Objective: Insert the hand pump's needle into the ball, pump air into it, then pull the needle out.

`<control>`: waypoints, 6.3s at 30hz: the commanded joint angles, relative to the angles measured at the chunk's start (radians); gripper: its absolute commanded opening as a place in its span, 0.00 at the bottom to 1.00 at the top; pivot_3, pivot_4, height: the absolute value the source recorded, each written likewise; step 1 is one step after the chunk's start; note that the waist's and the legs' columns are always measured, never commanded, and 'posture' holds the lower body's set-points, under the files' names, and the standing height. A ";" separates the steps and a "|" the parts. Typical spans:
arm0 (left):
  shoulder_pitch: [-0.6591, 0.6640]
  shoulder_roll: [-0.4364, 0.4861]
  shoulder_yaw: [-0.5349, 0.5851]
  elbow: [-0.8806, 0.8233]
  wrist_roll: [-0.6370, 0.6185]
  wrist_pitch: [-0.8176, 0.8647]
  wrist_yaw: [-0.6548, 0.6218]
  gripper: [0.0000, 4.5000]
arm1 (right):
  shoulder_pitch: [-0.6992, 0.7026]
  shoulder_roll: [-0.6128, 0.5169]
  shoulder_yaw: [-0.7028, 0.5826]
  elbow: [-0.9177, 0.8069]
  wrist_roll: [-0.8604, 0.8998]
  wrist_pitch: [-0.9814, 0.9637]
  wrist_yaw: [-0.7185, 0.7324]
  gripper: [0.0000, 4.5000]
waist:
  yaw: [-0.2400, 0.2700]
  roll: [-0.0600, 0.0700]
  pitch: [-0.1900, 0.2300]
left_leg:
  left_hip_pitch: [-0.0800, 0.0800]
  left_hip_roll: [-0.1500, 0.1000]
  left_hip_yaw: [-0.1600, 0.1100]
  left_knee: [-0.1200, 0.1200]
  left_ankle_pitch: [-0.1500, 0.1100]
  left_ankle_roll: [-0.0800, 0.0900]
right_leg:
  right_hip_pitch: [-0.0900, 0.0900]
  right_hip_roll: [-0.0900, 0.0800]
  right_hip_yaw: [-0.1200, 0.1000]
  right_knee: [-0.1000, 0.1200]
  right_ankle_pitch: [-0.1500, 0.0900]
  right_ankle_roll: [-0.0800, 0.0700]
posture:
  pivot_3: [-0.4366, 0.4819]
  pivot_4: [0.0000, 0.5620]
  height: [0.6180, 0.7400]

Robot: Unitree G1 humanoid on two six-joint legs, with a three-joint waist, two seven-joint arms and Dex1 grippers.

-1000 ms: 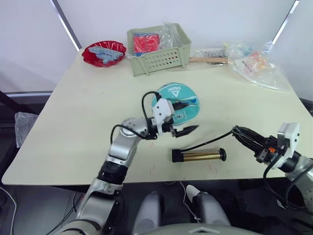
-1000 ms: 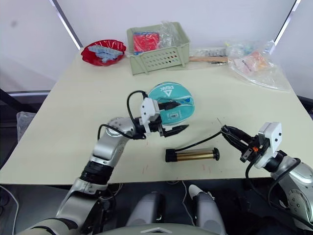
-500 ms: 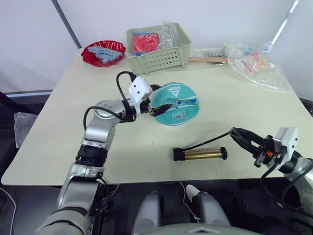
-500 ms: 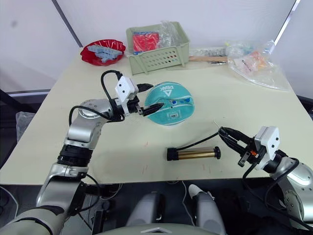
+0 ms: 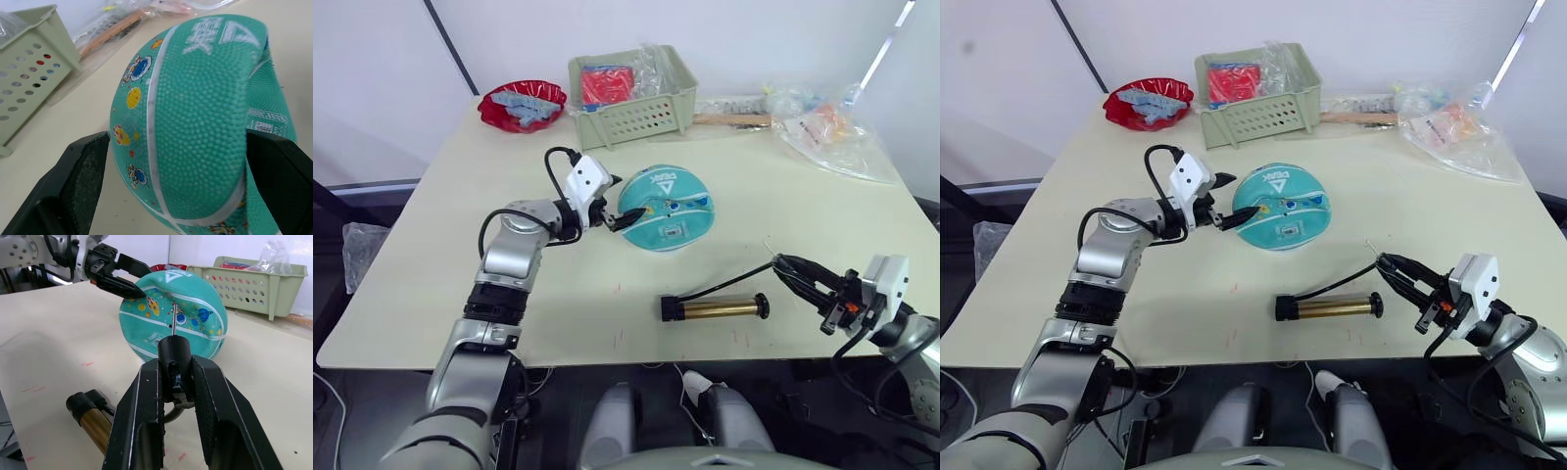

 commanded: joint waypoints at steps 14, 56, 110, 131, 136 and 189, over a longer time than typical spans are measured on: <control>-0.026 -0.075 0.016 0.011 0.001 -0.001 0.061 0.02 | -0.014 -0.004 0.002 -0.039 0.008 0.003 -0.019 0.07 | -0.001 0.000 0.000 | 0.000 0.000 0.001 0.000 0.000 0.000 | 0.000 0.000 0.001 0.000 0.000 0.000 | 0.48 0.27 0.98; 0.049 -0.154 -0.020 0.013 0.050 -0.117 0.110 0.00 | -1.254 -0.240 0.584 0.336 -0.003 1.227 -0.007 0.07 | 0.000 0.001 0.003 | -0.003 -0.001 0.001 0.001 0.000 0.000 | -0.003 -0.002 0.001 0.001 0.004 -0.004 | 0.48 0.27 0.98; 0.103 -0.172 -0.039 -0.021 0.076 -0.161 0.128 0.00 | -1.495 0.036 0.877 0.832 -0.390 1.064 0.269 0.07 | 0.000 0.002 0.003 | -0.005 -0.001 -0.001 0.000 0.000 0.000 | -0.005 -0.003 -0.001 0.001 0.004 -0.004 | 0.48 0.27 0.98; 0.100 -0.174 -0.042 -0.002 0.077 -0.167 0.123 0.00 | -1.489 0.052 0.843 0.843 -0.405 1.023 0.272 0.07 | -0.002 0.002 0.003 | -0.005 -0.001 0.000 0.000 0.000 0.000 | -0.005 -0.002 -0.001 0.001 0.004 -0.004 | 0.48 0.27 0.98; 0.098 -0.176 -0.042 0.003 0.078 -0.170 0.123 0.00 | -1.486 0.053 0.843 0.855 -0.412 1.007 0.271 0.07 | 0.000 0.002 0.003 | -0.005 -0.001 -0.001 0.000 0.000 0.000 | -0.005 -0.002 -0.001 0.001 0.004 -0.004 | 0.48 0.27 0.98; 0.091 -0.182 -0.041 0.033 0.081 -0.179 0.122 0.00 | -1.449 0.025 0.842 0.816 -0.449 0.964 0.301 0.07 | 0.001 0.002 0.003 | -0.005 -0.002 -0.001 0.000 0.000 0.000 | -0.005 -0.003 -0.001 0.001 0.004 -0.004 | 0.48 0.27 0.98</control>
